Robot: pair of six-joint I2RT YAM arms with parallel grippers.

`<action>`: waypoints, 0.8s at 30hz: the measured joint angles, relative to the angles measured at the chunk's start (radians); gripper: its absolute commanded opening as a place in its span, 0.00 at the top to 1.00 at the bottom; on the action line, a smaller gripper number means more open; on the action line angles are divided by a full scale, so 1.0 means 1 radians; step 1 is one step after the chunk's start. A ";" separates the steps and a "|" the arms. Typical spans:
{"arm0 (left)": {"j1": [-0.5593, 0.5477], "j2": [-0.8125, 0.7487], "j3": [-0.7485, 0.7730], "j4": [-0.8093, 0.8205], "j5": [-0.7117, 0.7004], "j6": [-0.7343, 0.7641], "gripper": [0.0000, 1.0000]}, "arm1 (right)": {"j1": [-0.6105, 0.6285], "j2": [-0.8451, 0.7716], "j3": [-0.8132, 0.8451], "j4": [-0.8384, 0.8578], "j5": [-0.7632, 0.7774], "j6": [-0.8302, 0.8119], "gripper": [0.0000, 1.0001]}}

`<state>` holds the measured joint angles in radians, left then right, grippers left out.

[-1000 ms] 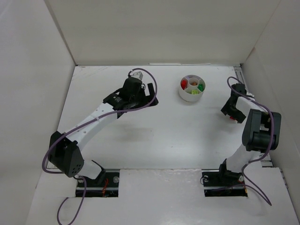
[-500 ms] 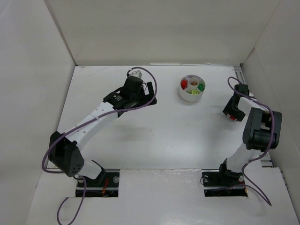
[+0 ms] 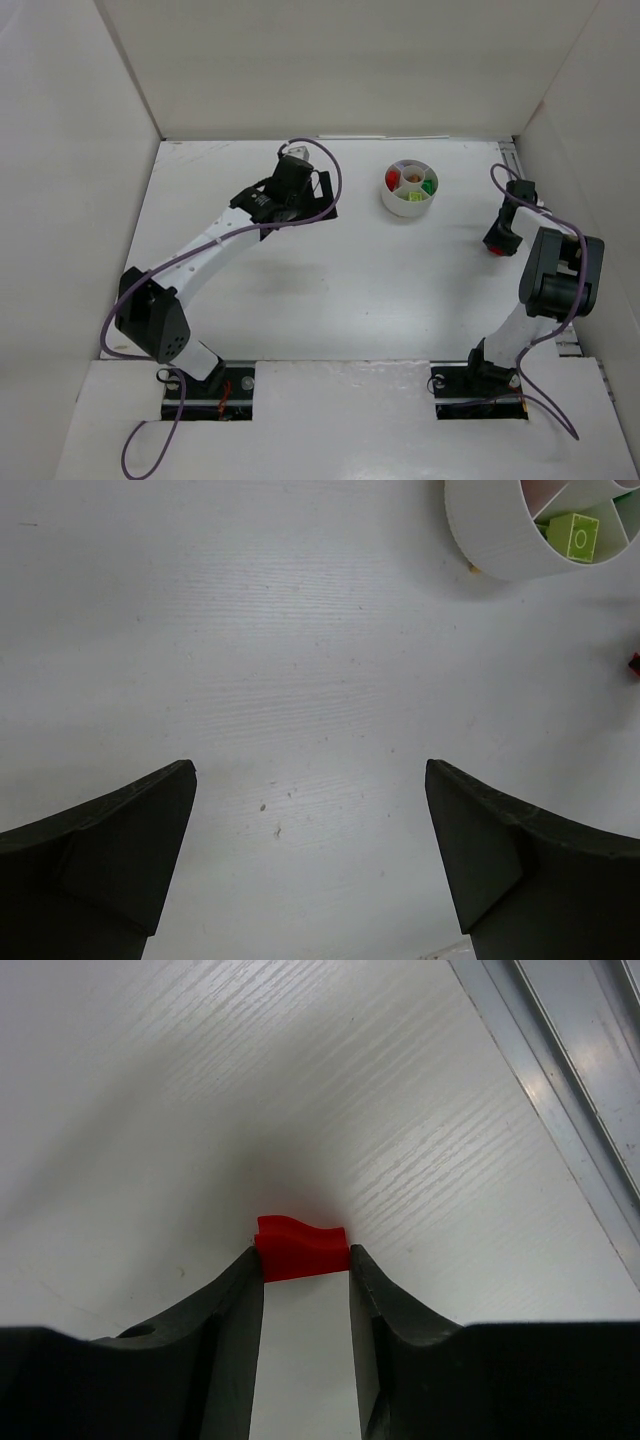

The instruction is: Sort the legos into containers by color

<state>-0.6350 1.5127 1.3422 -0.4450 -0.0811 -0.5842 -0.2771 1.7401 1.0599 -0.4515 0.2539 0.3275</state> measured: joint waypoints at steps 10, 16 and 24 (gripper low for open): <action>0.000 0.016 0.027 -0.008 0.000 0.005 0.04 | -0.006 0.004 0.005 0.018 -0.012 -0.012 0.85; 0.000 0.015 0.027 -0.011 -0.010 0.005 0.04 | 0.005 -0.003 0.005 0.048 -0.078 -0.073 0.88; 0.005 -0.092 -0.057 0.013 -0.053 0.005 0.04 | 0.299 -0.226 0.026 0.127 -0.151 -0.197 0.86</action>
<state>-0.6304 1.4208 1.2850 -0.4324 -0.1337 -0.5793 0.0216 1.5143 1.0855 -0.3248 0.1024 0.1307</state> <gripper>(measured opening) 0.959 0.417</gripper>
